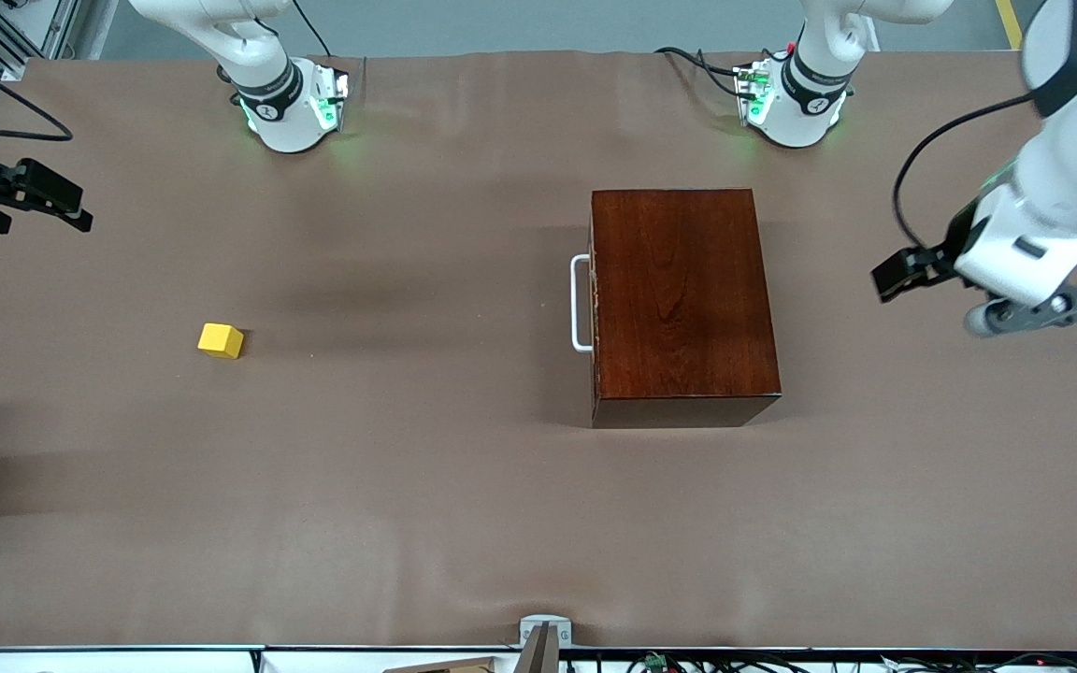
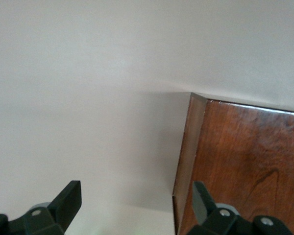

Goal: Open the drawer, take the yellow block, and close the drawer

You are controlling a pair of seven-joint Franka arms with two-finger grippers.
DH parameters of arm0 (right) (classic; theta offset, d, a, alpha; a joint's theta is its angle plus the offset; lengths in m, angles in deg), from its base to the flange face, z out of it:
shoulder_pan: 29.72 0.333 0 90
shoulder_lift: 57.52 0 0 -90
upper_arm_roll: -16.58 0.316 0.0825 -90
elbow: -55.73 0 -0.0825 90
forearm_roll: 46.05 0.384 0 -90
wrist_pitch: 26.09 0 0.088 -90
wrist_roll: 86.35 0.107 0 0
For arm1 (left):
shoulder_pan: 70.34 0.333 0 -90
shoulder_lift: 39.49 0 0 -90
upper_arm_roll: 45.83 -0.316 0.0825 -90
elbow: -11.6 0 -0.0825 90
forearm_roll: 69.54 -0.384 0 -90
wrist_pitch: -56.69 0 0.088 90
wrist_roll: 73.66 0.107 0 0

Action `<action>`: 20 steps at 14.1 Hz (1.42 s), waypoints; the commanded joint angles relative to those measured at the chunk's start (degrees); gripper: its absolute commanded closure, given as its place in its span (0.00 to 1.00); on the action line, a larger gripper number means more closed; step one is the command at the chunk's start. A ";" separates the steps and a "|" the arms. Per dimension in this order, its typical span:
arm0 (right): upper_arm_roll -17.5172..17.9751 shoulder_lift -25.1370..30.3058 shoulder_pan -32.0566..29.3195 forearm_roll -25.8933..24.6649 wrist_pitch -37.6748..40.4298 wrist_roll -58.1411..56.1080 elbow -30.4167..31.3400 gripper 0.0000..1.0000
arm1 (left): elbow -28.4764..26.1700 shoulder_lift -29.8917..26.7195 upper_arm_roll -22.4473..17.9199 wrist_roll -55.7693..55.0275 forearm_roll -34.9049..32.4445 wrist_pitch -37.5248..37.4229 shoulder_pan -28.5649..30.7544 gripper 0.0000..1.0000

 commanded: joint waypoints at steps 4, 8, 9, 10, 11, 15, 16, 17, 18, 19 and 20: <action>0.27 0.59 -0.44 -0.63 0.17 0.13 0.50 0.00 | -0.90 -3.05 0.14 3.24 2.83 0.70 2.61 0.00; 0.27 0.50 -0.44 -0.63 0.26 0.13 0.50 0.00 | -1.15 -4.63 0.14 7.71 2.56 -1.84 4.44 0.00; 0.27 0.59 -0.44 -0.63 0.17 0.13 0.50 0.00 | -1.68 -4.98 0.49 10.07 2.65 -2.02 5.50 0.00; 0.27 0.50 -0.44 -0.63 0.17 0.13 0.50 0.00 | -2.20 -5.68 0.84 11.75 2.74 -2.02 6.91 0.00; 0.18 0.59 -0.44 -0.63 0.17 0.13 0.50 0.00 | -3.08 -6.12 2.76 12.37 2.82 -2.02 9.09 0.00; 0.18 0.50 -0.53 -0.63 0.17 0.13 0.50 0.00 | -7.56 -9.20 10.33 12.29 2.47 -1.67 16.14 0.00; 0.18 0.50 -0.44 -0.63 0.17 0.13 0.59 0.00 | -8.35 -10.07 11.99 12.21 2.39 -1.58 17.45 0.00; 0.18 0.50 -0.53 -0.63 0.17 0.13 0.50 0.00 | -8.97 -10.61 14.70 11.42 2.13 -1.58 19.03 0.00; 0.18 0.50 -0.62 -0.63 0.17 0.13 0.50 0.00 | -9.41 -11.13 16.21 11.24 2.12 -1.58 20.27 0.00; 0.18 0.50 -0.88 -0.63 0.17 0.13 0.50 0.00 | -9.76 -11.40 16.48 11.24 2.12 -1.67 20.45 0.00; 0.18 0.50 -0.88 -0.63 0.17 0.13 0.50 0.00 | -9.42 -11.40 16.49 11.15 2.12 -1.93 20.45 0.00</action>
